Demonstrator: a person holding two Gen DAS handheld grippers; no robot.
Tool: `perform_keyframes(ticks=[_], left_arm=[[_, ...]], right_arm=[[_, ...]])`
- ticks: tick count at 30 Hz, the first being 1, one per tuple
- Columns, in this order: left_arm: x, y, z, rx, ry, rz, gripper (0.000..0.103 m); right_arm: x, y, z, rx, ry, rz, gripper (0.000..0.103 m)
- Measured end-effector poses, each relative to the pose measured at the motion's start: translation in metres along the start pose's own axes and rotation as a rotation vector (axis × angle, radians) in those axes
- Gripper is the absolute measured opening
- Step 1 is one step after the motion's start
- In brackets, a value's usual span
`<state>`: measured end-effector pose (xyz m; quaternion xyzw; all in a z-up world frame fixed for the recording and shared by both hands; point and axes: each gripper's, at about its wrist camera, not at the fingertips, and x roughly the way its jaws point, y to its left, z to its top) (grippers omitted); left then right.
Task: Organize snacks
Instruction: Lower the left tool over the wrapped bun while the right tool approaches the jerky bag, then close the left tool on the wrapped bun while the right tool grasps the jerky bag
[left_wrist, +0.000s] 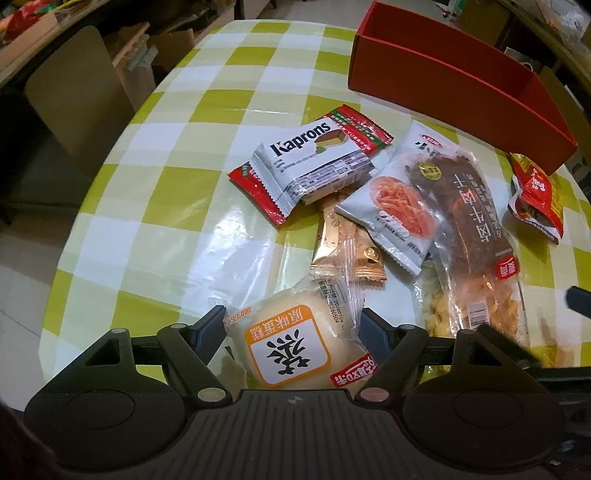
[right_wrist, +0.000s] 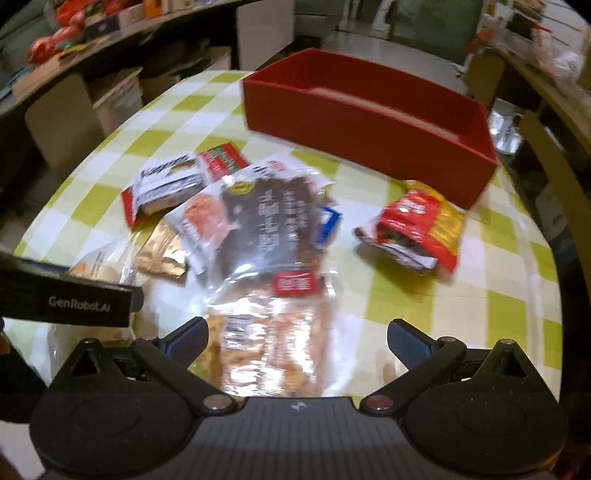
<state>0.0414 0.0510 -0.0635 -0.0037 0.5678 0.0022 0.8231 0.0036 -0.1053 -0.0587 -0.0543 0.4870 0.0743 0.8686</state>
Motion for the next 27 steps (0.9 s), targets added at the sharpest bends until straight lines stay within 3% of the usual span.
perform_keyframes(ticks=[3, 6, 17, 19, 27], left_arm=[[0.000, 0.003, 0.001, -0.008, 0.006, -0.011, 0.082], [0.001, 0.006, 0.001, -0.016, 0.010, -0.021, 0.082], [0.005, 0.007, 0.010, -0.033, 0.024, -0.038, 0.082], [0.006, 0.005, 0.013, -0.030, 0.025, -0.034, 0.082], [0.008, 0.005, 0.016, -0.034, 0.033, -0.037, 0.083]], right_arm=[[-0.013, -0.004, 0.010, -0.017, -0.055, -0.023, 0.103], [-0.016, -0.010, 0.029, -0.003, -0.086, 0.009, 0.103], [0.041, 0.003, 0.058, -0.044, -0.002, 0.028, 0.102], [0.047, 0.001, 0.061, -0.025, 0.004, 0.067, 0.094], [0.043, -0.006, 0.065, -0.017, 0.026, 0.077, 0.096]])
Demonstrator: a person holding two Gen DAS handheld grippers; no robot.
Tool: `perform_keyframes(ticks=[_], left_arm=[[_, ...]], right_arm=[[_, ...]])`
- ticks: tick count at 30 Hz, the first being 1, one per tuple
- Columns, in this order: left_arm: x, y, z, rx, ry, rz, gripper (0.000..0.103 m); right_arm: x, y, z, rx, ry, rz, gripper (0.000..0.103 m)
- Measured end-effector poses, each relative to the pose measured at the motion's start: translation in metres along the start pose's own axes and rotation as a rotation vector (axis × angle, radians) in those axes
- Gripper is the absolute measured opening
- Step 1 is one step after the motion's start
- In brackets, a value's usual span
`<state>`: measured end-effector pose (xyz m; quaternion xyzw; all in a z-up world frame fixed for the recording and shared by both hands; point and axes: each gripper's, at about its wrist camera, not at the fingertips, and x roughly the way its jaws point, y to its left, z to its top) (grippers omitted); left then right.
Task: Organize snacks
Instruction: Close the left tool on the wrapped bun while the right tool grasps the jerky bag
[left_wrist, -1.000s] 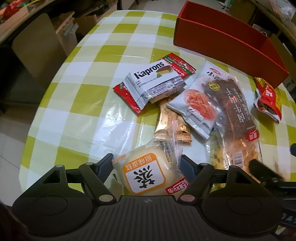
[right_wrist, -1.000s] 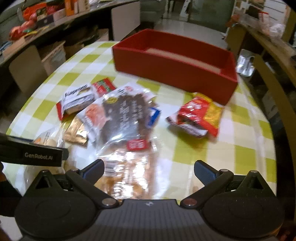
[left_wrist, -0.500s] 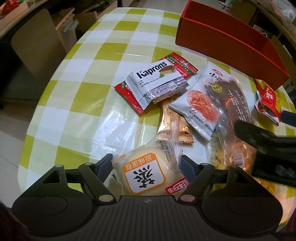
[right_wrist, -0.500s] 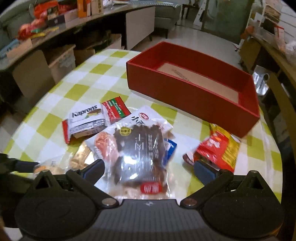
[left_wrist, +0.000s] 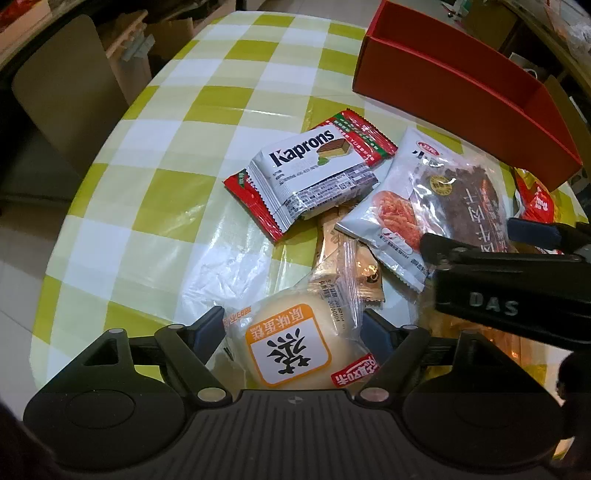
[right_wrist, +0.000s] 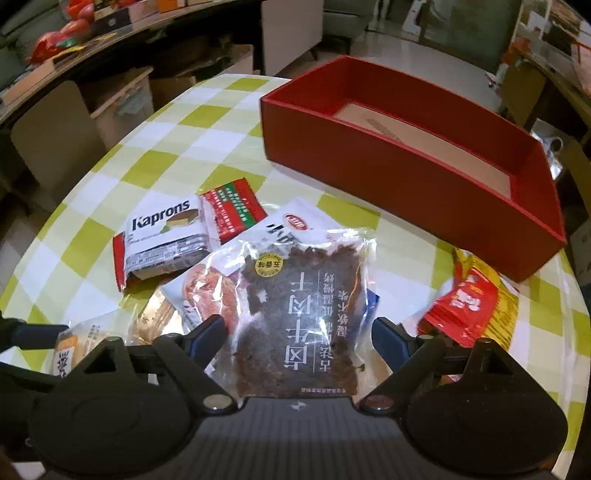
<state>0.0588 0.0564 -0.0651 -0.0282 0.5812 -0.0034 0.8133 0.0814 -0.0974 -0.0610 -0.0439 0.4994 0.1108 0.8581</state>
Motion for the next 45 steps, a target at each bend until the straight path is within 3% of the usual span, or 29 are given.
perform_keyframes(ticks=[4, 7, 11, 19, 23, 30, 31, 32, 33, 39, 42, 44, 45], left_arm=[[0.000, 0.000, 0.000, 0.004, -0.001, 0.000, 0.084], [0.001, -0.002, -0.002, 0.028, -0.001, 0.010, 0.085], [0.000, -0.001, -0.001, 0.020, 0.001, 0.003, 0.085], [-0.002, 0.000, 0.000, 0.001, 0.001, -0.006, 0.083], [-0.007, -0.002, -0.001, -0.008, -0.009, -0.022, 0.082], [-0.021, -0.015, -0.008, 0.011, -0.028, -0.002, 0.081], [-0.025, -0.015, -0.008, 0.007, -0.028, -0.004, 0.081], [-0.028, -0.015, -0.008, 0.003, -0.028, -0.008, 0.081], [-0.031, -0.016, -0.007, -0.002, -0.028, -0.012, 0.081], [-0.035, -0.030, 0.003, 0.038, -0.046, -0.028, 0.081], [-0.028, -0.024, 0.005, 0.018, -0.029, -0.056, 0.081], [-0.025, -0.018, 0.005, 0.001, -0.014, -0.075, 0.081], [-0.023, -0.017, 0.006, -0.002, -0.008, -0.083, 0.081]], right_arm=[[0.006, 0.010, -0.001, -0.058, 0.041, -0.002, 0.103], [0.017, 0.010, -0.004, -0.054, 0.051, -0.005, 0.103], [0.012, -0.004, -0.003, 0.007, 0.038, 0.041, 0.090], [-0.007, -0.027, -0.024, 0.060, 0.036, 0.090, 0.087], [-0.022, -0.038, -0.032, 0.090, 0.016, 0.110, 0.078], [-0.040, -0.039, -0.042, 0.086, -0.001, 0.138, 0.073], [-0.044, -0.041, -0.042, 0.093, -0.012, 0.146, 0.071], [-0.049, -0.044, -0.042, 0.099, -0.023, 0.164, 0.048], [-0.053, -0.047, -0.041, 0.116, -0.028, 0.178, 0.046], [-0.043, -0.061, -0.042, 0.182, 0.001, 0.183, 0.047], [-0.047, -0.070, -0.034, 0.215, -0.014, 0.200, 0.055], [-0.048, -0.071, -0.030, 0.179, -0.010, 0.202, 0.089], [-0.045, -0.070, -0.028, 0.155, -0.003, 0.198, 0.093]])
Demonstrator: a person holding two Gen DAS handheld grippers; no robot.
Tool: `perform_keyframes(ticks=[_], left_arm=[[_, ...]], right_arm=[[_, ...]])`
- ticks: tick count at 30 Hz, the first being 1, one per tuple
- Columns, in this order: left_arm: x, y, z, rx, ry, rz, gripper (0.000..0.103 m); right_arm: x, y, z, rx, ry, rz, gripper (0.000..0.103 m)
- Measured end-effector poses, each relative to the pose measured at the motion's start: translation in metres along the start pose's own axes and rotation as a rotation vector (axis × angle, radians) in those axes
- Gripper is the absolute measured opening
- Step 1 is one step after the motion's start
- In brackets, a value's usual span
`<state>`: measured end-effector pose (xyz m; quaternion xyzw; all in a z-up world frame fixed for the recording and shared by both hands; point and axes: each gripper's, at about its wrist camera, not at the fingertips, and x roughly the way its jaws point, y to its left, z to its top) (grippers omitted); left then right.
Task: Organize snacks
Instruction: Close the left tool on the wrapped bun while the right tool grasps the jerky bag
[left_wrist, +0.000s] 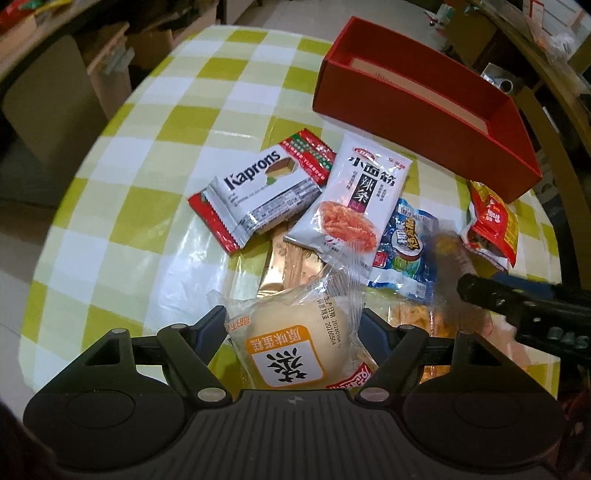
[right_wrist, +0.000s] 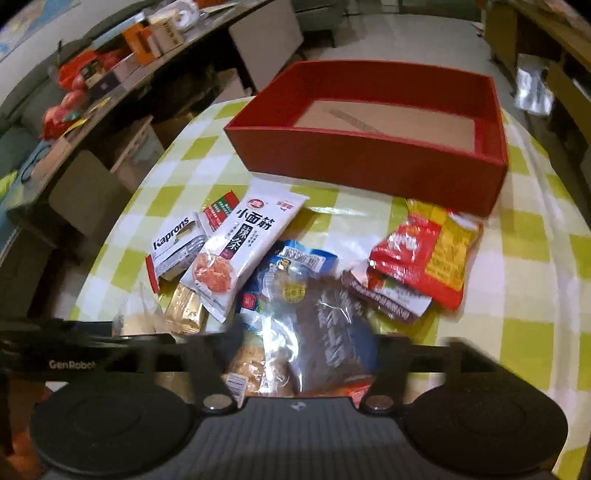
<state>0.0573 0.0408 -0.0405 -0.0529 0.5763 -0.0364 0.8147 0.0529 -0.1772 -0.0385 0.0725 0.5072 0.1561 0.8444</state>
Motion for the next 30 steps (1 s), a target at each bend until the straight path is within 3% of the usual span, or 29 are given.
perform_keyframes(ticks=[8, 12, 15, 24, 26, 28, 30], left_arm=[[0.003, -0.004, 0.000, 0.034, 0.013, -0.034, 0.082], [0.004, -0.008, -0.001, 0.052, 0.018, -0.037, 0.082], [0.006, -0.009, -0.001, 0.059, 0.018, -0.021, 0.082], [0.015, -0.006, 0.000, 0.061, 0.033, 0.018, 0.083], [0.017, -0.007, -0.001, 0.065, 0.042, 0.020, 0.083], [0.018, -0.006, -0.001, 0.054, 0.055, 0.016, 0.083], [0.018, -0.004, 0.000, 0.043, 0.058, 0.012, 0.082]], right_arm=[[0.038, -0.012, 0.002, 0.049, 0.109, -0.007, 0.094], [0.047, 0.000, 0.008, -0.020, 0.099, -0.049, 0.095], [0.061, -0.001, 0.006, -0.039, 0.108, -0.078, 0.103], [0.060, 0.005, -0.002, -0.048, 0.066, -0.111, 0.103], [0.053, -0.002, -0.001, -0.015, 0.065, -0.094, 0.091], [0.046, -0.009, -0.003, 0.029, 0.066, -0.050, 0.086], [0.041, -0.010, -0.007, 0.027, 0.070, -0.061, 0.085]])
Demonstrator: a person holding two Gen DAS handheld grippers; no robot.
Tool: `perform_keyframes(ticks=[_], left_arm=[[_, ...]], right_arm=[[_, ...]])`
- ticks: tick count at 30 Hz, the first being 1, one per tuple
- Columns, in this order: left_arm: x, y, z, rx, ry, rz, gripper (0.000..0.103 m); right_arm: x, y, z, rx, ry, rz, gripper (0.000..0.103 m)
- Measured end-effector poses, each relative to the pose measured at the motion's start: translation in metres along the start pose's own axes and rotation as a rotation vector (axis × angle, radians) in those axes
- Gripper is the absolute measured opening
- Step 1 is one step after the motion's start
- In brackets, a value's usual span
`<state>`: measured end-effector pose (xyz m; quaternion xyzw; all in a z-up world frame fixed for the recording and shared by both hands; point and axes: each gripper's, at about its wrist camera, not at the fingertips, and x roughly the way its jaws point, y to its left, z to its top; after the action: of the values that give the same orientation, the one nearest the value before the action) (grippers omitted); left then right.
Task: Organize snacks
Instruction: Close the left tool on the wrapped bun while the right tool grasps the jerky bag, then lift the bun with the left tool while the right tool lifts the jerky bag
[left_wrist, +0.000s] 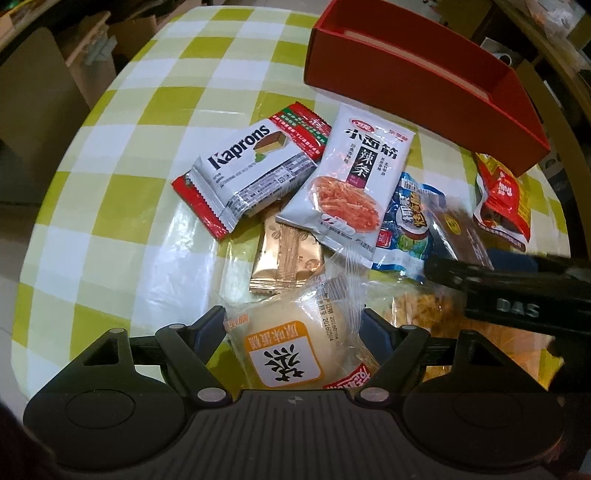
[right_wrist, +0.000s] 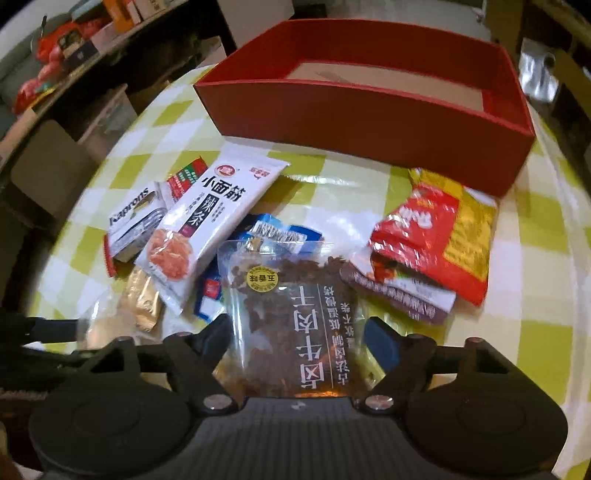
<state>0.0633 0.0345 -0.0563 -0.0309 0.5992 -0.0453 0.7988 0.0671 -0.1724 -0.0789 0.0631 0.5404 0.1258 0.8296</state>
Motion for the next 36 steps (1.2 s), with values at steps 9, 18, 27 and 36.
perform_keyframes(ticks=[9, 18, 27, 36], left_arm=[[-0.022, -0.007, 0.002, 0.002, -0.072, -0.014, 0.082], [-0.039, -0.025, 0.012, 0.017, -0.120, -0.046, 0.080], [-0.038, -0.035, 0.026, 0.039, -0.145, -0.061, 0.080], [-0.033, -0.031, 0.021, 0.054, -0.108, -0.099, 0.081]], right_arm=[[-0.047, 0.003, 0.002, 0.011, -0.114, -0.002, 0.084], [-0.073, -0.008, 0.019, 0.066, -0.194, 0.076, 0.042], [-0.065, -0.038, 0.016, 0.076, -0.113, 0.040, 0.052], [-0.040, -0.020, -0.014, -0.308, 0.116, -0.011, 0.070]])
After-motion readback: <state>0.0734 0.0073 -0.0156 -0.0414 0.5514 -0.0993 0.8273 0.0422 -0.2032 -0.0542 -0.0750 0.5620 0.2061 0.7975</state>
